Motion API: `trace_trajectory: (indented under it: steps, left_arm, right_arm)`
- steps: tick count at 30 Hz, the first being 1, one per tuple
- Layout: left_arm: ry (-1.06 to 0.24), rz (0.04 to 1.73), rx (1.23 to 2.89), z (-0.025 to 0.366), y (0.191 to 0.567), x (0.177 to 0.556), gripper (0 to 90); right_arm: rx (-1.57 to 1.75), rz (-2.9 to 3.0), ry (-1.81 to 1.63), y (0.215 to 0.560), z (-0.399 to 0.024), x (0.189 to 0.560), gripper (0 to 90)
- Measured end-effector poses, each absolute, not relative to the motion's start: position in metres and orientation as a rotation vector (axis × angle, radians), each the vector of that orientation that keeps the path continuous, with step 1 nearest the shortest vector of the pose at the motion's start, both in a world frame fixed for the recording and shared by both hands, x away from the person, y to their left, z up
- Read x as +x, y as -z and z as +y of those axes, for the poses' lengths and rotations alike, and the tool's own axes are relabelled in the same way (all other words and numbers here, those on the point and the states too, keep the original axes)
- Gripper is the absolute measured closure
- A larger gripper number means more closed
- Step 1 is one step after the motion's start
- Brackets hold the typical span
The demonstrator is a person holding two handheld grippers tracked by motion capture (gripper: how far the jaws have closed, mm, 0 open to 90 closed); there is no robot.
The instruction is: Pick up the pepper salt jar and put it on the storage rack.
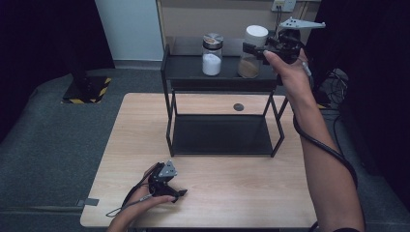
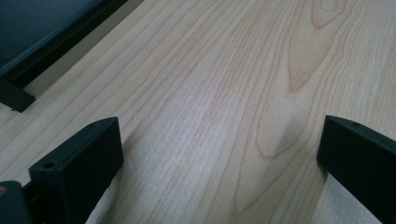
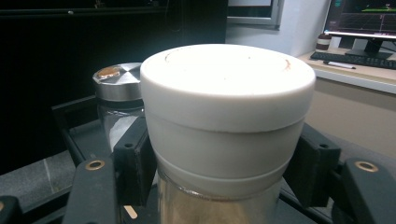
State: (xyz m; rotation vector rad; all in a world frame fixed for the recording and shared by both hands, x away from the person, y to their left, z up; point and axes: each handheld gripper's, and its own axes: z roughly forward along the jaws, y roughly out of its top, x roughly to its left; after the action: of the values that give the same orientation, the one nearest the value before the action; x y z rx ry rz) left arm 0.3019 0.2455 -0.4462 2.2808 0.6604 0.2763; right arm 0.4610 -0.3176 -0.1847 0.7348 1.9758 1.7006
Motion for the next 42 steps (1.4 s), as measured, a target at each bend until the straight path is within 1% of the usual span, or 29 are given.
trace_trajectory:
  steps: [36,40,42]
  left_arm:
    - [-0.276,0.661,2.280,0.2455,0.4462,0.3018,0.0]
    - [-0.277,0.660,2.281,0.2455,0.4462,0.3018,0.0]
    - [-0.277,0.661,2.280,0.2455,0.4462,0.3018,0.0]
  right_arm:
    - [0.717,1.954,-1.695,0.1901,-0.3150,0.4567,35.6]
    - [0.715,1.950,-1.694,0.1903,-0.3156,0.4565,33.8]
    - [0.723,1.954,-1.698,0.1901,-0.3166,0.4570,31.0]
